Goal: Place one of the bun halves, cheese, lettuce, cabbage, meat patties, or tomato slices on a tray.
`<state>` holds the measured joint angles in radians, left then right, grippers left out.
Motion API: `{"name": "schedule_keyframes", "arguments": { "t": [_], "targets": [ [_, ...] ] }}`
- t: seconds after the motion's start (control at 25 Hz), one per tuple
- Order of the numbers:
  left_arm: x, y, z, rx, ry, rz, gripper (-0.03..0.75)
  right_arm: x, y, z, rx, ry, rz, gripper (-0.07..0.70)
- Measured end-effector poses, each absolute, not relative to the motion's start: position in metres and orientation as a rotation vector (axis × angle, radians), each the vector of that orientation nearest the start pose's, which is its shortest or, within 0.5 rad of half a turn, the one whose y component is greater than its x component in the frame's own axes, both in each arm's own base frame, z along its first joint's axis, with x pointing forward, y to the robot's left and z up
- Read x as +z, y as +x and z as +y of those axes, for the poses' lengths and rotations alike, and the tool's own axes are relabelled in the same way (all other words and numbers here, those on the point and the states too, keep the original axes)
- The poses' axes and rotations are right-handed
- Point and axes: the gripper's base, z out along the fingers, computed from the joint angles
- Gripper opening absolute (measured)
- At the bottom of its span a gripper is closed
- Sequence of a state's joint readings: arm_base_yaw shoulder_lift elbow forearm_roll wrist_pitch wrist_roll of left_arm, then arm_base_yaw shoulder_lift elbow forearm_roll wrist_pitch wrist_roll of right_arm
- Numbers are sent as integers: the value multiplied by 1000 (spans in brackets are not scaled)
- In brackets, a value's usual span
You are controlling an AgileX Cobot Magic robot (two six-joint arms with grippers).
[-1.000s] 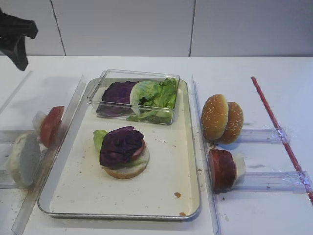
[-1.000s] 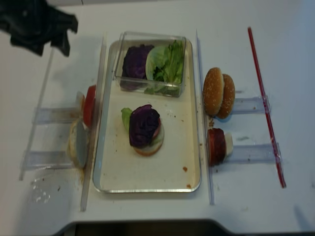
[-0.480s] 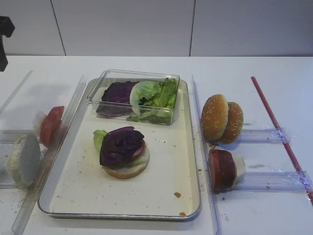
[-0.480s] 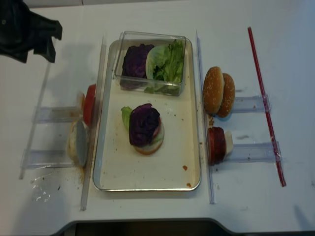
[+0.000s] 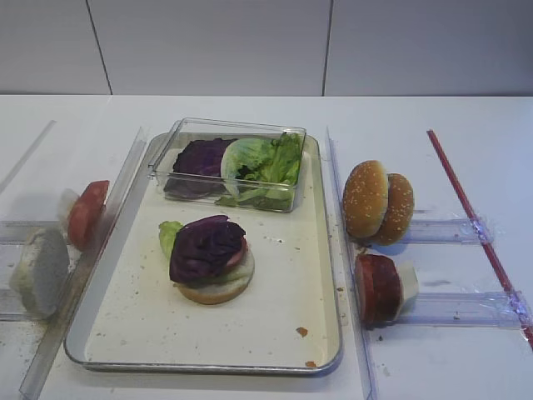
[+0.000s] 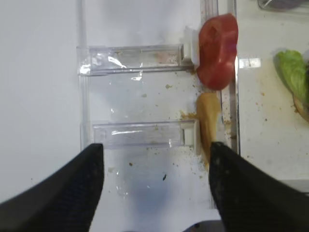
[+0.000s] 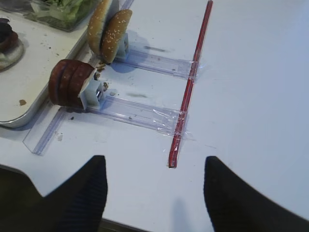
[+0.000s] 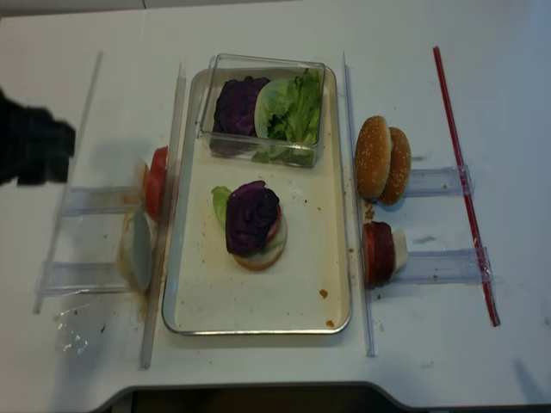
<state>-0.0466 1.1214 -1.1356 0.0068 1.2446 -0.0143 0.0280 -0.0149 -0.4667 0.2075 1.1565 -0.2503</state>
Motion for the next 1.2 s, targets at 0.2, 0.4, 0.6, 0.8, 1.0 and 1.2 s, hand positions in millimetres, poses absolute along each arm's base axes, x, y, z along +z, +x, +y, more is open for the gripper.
{"name": "schedule_keyframes", "arguments": {
  "t": [0.2, 0.4, 0.6, 0.8, 1.0, 1.2],
  "targets": [
    [355, 152, -7, -10, 44, 2664, 445, 262, -9, 17, 126, -312, 2118, 455],
    [352, 115, -5, -22, 42, 2592, 445, 262, -9, 17, 126, -312, 2118, 455],
    [346, 84, -3, -13, 41, 2530, 445, 262, -9, 17, 126, -312, 2118, 455],
    [334, 60, -1, 19, 77, 2483, 445, 262, -9, 17, 125, -314, 2118, 455],
    [317, 40, 0, 28, 95, 2451, 443, 262, -9, 17, 125, -314, 2118, 455],
    [294, 23, 1, 31, 95, 2428, 435, 262, -9, 17, 125, -314, 2118, 455]
  ]
}}
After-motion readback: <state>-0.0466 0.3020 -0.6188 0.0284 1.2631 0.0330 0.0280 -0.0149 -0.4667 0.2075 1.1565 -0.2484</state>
